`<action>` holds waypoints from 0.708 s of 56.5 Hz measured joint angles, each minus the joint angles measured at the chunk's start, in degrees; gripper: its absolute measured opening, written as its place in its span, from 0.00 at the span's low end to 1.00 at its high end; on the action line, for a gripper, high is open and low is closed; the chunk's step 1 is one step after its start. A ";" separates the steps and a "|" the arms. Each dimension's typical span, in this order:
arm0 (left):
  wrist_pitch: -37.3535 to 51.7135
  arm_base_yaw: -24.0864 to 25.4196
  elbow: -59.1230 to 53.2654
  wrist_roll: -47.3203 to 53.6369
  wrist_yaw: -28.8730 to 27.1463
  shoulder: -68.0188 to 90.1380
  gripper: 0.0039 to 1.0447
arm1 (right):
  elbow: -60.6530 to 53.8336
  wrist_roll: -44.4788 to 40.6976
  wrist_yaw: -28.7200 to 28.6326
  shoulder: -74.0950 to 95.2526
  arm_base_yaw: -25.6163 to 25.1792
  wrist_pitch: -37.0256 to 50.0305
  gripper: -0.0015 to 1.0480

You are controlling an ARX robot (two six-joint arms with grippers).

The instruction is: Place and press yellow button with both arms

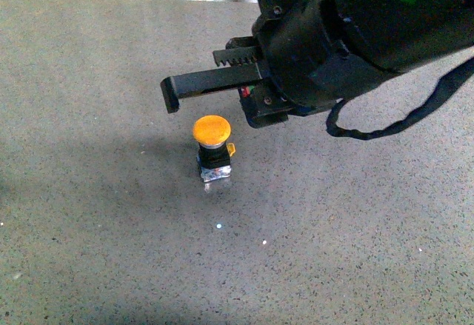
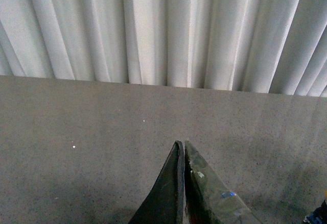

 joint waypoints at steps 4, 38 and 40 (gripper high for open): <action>-1.09 0.00 0.00 0.00 0.00 -1.11 0.01 | 1.60 0.13 -0.11 1.70 0.22 -0.26 0.01; -13.81 0.07 0.00 0.04 0.02 -12.76 0.01 | 5.07 2.27 -1.77 7.82 1.90 -0.68 0.01; -13.81 0.07 0.00 0.02 0.00 -12.76 0.01 | 5.22 2.43 -1.77 7.87 1.97 -0.72 0.01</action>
